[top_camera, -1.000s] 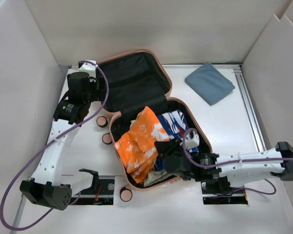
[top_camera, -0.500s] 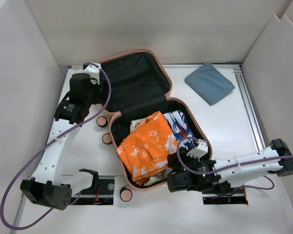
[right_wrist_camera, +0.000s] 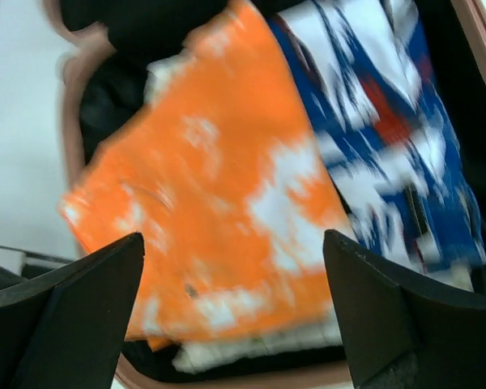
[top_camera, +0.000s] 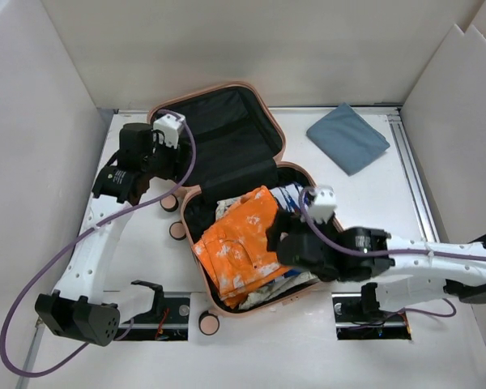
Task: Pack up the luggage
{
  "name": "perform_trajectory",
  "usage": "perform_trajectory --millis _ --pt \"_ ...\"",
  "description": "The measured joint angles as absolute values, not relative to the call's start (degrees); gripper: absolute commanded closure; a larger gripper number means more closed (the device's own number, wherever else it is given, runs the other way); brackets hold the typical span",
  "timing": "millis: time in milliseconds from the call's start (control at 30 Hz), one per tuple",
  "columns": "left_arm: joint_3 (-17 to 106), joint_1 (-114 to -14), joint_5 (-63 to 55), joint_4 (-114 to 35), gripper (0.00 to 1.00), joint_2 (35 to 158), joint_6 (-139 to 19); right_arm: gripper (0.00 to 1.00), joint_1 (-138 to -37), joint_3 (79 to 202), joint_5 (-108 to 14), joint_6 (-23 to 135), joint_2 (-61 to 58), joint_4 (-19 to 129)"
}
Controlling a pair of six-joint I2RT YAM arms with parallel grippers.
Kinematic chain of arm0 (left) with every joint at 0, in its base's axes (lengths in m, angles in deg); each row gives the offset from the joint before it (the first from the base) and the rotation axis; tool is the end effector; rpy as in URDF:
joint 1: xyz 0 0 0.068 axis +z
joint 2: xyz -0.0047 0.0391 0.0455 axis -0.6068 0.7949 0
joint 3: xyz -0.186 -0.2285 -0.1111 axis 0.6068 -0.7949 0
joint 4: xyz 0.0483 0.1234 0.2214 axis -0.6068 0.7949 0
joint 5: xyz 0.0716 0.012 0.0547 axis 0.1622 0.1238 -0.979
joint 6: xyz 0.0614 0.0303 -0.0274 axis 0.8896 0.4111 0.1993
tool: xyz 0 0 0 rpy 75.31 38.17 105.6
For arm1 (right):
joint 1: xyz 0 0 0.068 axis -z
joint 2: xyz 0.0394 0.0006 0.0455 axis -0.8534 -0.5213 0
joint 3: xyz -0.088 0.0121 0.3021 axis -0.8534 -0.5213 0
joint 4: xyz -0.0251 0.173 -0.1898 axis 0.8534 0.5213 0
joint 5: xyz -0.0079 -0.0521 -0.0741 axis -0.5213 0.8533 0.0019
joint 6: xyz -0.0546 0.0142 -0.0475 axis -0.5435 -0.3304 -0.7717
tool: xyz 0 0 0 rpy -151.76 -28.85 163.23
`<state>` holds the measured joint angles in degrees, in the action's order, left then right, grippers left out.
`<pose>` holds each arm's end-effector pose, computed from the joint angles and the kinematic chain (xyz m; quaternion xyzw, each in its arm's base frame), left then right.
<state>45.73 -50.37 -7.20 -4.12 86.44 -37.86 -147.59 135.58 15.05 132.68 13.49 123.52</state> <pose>0.2369 -0.0604 0.4296 0.1949 0.8192 -0.0492 0.5372 0.0533 0.1766 0.3752 0.0591 0.8709 0.1662 0.4588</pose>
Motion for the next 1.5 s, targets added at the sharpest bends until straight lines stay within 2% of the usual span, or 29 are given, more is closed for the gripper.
perform_trajectory --millis 67,200,233,367,400,533,633,767,833,867,900,933,1000,1033,1067,1133,1333,1400,1500 --pt "45.73 -50.66 -3.11 -2.52 0.44 86.44 -35.65 0.12 -140.92 139.38 11.57 114.19 11.87 113.6" --pt "43.79 -52.43 3.69 0.38 0.48 85.63 -30.21 0.54 -123.0 134.44 -4.58 90.72 12.53 92.98" --pt "42.65 -52.87 5.7 1.26 0.48 85.13 -28.66 0.71 -118.46 131.23 -9.21 87.17 13.19 88.59" --pt "37.08 -55.55 11.29 4.95 0.48 82.49 -22.21 0.94 -107.24 120.15 -26.02 78.3 12.6 76.26" --pt "35.79 -57.08 12.06 5.5 0.48 82.05 -20.96 0.98 -106.43 119.34 -29.63 76.68 11.02 74.65" --pt "31.81 -67.18 11.42 6.09 0.5 81.85 -18.71 1.0 -106.26 119.3 -37.8 71.66 4.03 68.57" --pt "26.45 -73.52 8.15 3.49 0.5 82.25 -18.8 1.0 -104.55 118.97 -38.52 70.98 3.26 68.0" --pt "20.18 -74.85 1.11 -0.93 0.52 84.56 -19.56 1.0 -99.75 116.7 -37.82 69.91 5.34 68.22" --pt "18.5 -74.88 -2.04 -2.52 0.52 85.04 -20.18 0.96 -96.93 116.3 -37.8 68.03 5.84 68.83" --pt "18.32 -74.88 -3.13 -2.85 0.51 85.22 -20.46 0.92 -95.57 116.56 -38.0 66.48 5.8 69.14" --pt "18.35 -74.88 -3.92 -3.22 0.49 85.39 -20.64 0.81 -94.48 117.2 -38.2 64.99 5.62 69.69" --pt "18.7 -74.88 -4.75 -3.38 0.47 85.68 -20.83 0.57 -93.47 118.38 -38.48 63.33 5.27 70.52" --pt "20.75 -74.88 -6.26 -2.76 0.41 87.1 -21.25 0.37 -91.16 123.21 -39.11 59.22 3.57 72.81" --pt "22.5 -74.88 -7.02 -2.09 0.4 88.21 -21.44 0.14 -89.84 126.27 -39.66 57.3 2.39 73.16" --pt "24.64 -74.88 -7.66 -1.39 0.38 89.55 -21.66 0.0 -87.92 129.26 -40.4 55.81 1.25 73.18" --pt "28.82 -74.88 -8.79 -0.21 0.32 91.99 -21.97 0.0 -82.78 135.01 -41.1 53.08 -1.02 73.05" --pt "39.2 -74.88 -11.55 1.58 0.26 96.74 -22.56 0.0 -62.94 146.22 -39.88 49.3 -9.68 72.29" --pt "41.82 -74.88 -13.36 1.85 0.23 98.29 -22.73 0.0 -60.62 149.22 -35.88 45.97 -13.13 72.66" --pt "45.27 -74.9 -17.38 1.52 0.22 100.17 -23.35 0.0 -62.41 151.58 -26.17 39.02 -17.09 71.78"
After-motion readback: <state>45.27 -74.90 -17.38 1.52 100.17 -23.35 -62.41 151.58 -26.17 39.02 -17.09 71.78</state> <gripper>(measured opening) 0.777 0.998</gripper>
